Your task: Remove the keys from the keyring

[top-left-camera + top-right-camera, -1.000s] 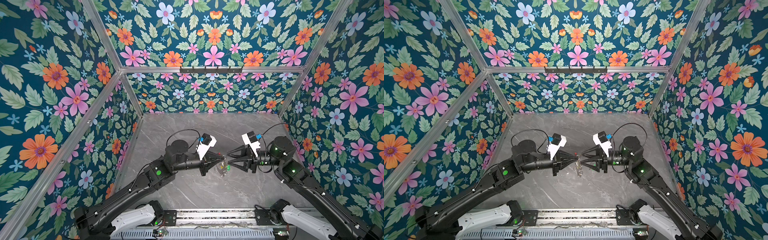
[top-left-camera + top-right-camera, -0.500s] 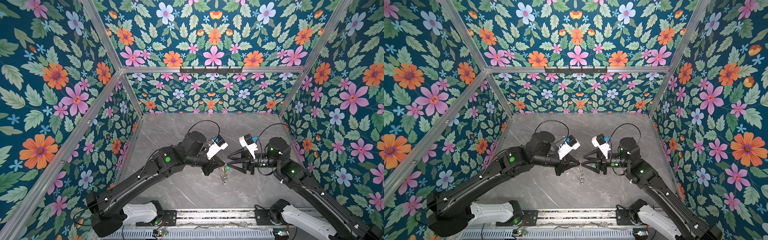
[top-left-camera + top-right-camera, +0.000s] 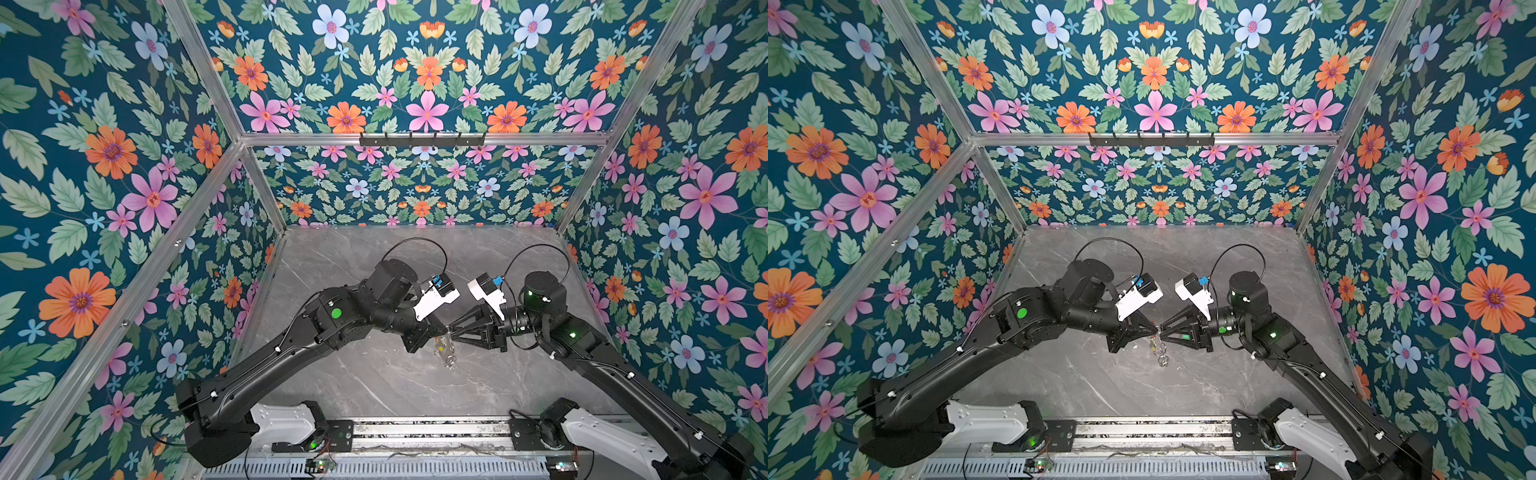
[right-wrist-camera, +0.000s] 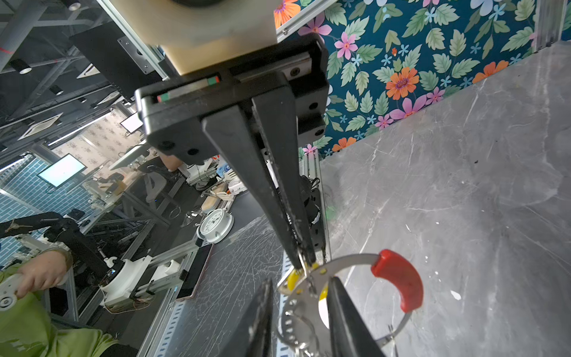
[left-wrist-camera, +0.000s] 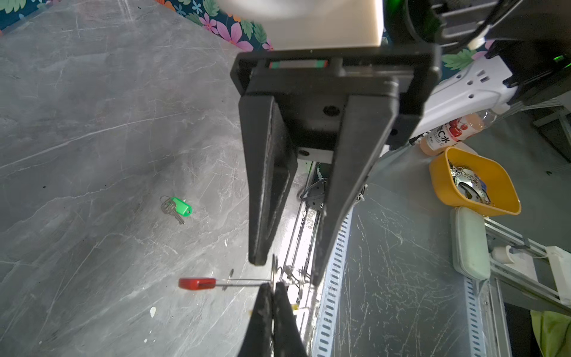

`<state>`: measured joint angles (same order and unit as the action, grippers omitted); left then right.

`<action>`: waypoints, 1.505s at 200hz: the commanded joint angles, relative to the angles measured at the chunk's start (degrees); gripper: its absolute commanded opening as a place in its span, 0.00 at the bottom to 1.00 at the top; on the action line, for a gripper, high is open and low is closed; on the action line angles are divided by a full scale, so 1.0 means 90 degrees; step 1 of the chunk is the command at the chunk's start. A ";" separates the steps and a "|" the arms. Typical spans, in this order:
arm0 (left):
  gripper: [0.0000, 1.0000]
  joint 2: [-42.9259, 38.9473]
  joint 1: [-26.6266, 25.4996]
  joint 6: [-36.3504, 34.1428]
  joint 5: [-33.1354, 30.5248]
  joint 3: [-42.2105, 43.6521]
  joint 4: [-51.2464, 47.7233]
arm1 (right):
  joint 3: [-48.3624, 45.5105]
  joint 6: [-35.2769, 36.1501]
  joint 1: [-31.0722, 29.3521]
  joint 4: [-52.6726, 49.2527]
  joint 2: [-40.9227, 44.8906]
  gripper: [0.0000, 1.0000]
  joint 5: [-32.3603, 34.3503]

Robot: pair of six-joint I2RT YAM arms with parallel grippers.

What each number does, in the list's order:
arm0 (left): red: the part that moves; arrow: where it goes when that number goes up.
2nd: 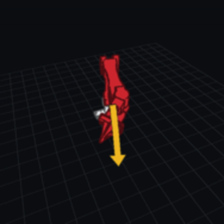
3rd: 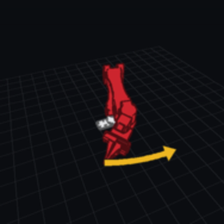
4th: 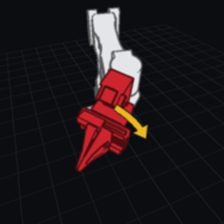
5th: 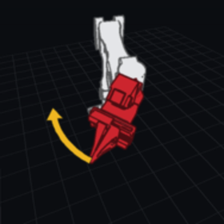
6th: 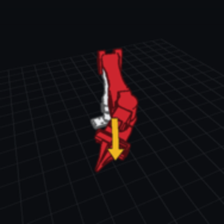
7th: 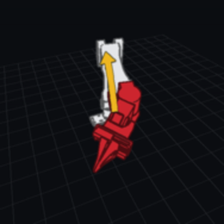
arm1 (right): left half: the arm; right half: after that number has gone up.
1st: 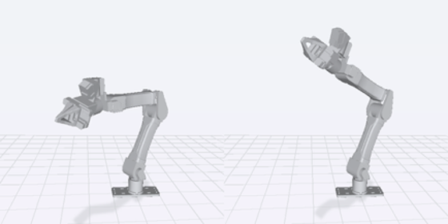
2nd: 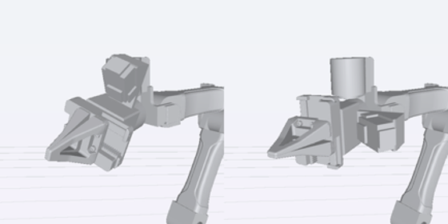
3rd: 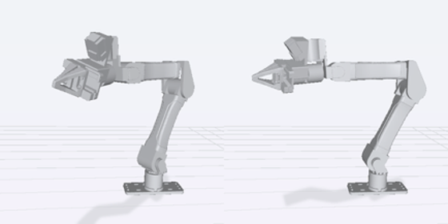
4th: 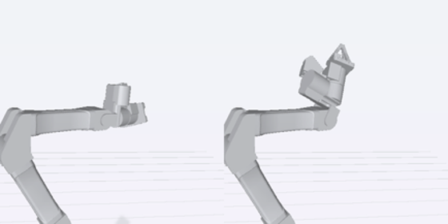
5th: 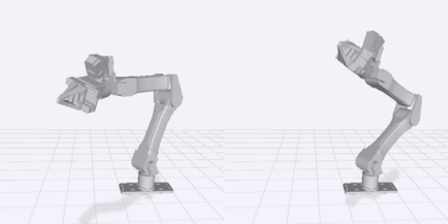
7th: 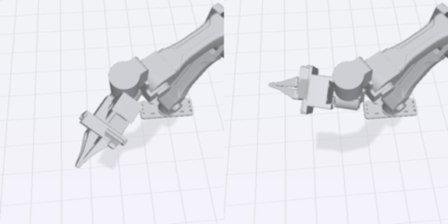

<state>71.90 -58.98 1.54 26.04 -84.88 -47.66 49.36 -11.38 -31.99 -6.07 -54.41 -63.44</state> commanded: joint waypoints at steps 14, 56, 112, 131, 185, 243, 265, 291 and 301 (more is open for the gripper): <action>0.00 0.0039 -0.0018 -0.0092 0.0046 -0.0041 -0.0056 | 0.0108 -0.0026 -0.0006 0.0278 -0.0086 0.28 -0.0236; 0.00 0.0037 -0.0019 -0.0093 0.0056 -0.0066 0.0012 | 0.0169 -0.0059 -0.0020 0.0287 -0.0180 0.22 -0.0329; 0.00 0.0088 -0.0021 -0.0109 0.0077 -0.0166 0.0002 | 0.0104 -0.0094 -0.0073 0.0391 -0.0140 0.00 -0.0325; 0.00 0.0061 -0.0019 -0.0043 -0.0001 -0.0154 0.0062 | -0.0011 -0.0302 -0.0079 0.0780 -0.0094 0.00 -0.0286; 0.17 -0.0630 -0.0021 0.0444 -0.0244 0.0615 0.1282 | -0.0063 -0.0709 -0.0079 0.1605 -0.0038 0.00 -0.0134; 0.33 -0.1839 -0.0026 0.1093 -0.0433 0.2165 0.3557 | -0.0094 -0.0843 -0.0079 0.1822 0.0030 0.00 -0.0056; 0.37 -0.2461 -0.0011 0.1306 -0.0626 0.2994 0.4612 | -0.0067 -0.0848 -0.0078 0.1832 0.0072 0.00 -0.0040; 0.38 -0.2695 -0.0013 0.1358 -0.0464 0.3523 0.5033 | -0.0022 -0.0860 -0.0080 0.1870 0.0089 0.00 -0.0104; 0.39 -0.2746 -0.0009 0.1380 -0.0426 0.3689 0.5195 | -0.0016 -0.0892 -0.0080 0.1958 0.0089 0.00 -0.0128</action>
<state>48.05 -59.18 12.36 21.63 -54.24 -9.10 48.71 -19.03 -32.67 7.84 -53.82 -63.99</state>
